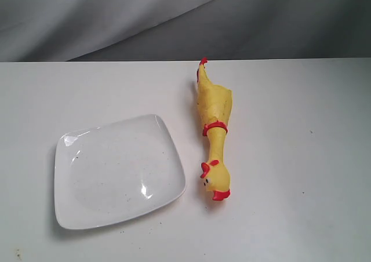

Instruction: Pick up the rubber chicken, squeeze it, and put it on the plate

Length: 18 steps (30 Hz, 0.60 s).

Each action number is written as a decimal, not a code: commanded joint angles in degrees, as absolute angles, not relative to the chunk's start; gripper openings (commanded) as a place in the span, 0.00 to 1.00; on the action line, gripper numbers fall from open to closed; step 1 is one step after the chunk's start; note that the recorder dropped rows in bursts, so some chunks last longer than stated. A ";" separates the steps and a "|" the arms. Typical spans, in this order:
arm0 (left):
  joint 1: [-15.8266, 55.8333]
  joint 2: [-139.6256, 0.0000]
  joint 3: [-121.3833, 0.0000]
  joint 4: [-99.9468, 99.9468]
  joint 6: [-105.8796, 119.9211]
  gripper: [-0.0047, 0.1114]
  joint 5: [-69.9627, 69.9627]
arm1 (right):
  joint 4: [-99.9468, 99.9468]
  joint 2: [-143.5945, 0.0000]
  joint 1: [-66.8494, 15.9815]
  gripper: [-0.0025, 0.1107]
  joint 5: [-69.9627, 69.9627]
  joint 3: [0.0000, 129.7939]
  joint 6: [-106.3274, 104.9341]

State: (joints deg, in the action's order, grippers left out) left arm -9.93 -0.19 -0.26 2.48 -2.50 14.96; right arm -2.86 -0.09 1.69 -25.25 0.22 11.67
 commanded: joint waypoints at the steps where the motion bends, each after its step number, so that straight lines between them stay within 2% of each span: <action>1: -10.04 0.00 0.00 2.39 -2.72 0.05 14.98 | -4.52 0.00 2.21 0.02 -29.45 0.00 32.20; 5: -10.04 0.00 0.00 2.39 -2.72 0.05 14.98 | -17.11 0.00 2.21 0.02 -32.08 0.00 35.12; 9: -10.04 0.00 0.00 2.39 -2.72 0.05 14.98 | -31.07 -1.44 2.21 0.02 -25.96 4.61 46.28; 18: -10.04 0.00 0.00 2.39 -2.72 0.05 14.98 | -51.34 -26.69 2.21 0.02 -16.07 23.84 62.02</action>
